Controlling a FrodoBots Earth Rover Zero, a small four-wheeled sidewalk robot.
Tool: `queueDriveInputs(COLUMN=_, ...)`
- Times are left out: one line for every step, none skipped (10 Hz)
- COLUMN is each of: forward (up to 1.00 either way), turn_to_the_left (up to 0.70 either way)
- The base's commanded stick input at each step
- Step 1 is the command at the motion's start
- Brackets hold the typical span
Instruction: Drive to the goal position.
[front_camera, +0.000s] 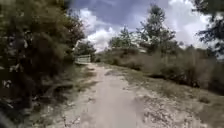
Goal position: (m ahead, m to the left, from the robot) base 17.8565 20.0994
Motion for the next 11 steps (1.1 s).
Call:
queueDriveInputs(forward=0.84, turn_to_the_left=0.00)
queueDriveInputs(forward=0.84, turn_to_the_left=0.00)
queueDriveInputs(forward=0.84, turn_to_the_left=0.00)
queueDriveInputs(forward=0.84, turn_to_the_left=0.00)
queueDriveInputs(forward=0.84, turn_to_the_left=0.00)
queueDriveInputs(forward=0.84, turn_to_the_left=0.00)
queueDriveInputs(forward=0.84, turn_to_the_left=0.00)
queueDriveInputs(forward=0.84, turn_to_the_left=0.00)
queueDriveInputs(forward=0.84, turn_to_the_left=0.00)
queueDriveInputs(forward=0.84, turn_to_the_left=0.00)
queueDriveInputs(forward=0.84, turn_to_the_left=0.00)
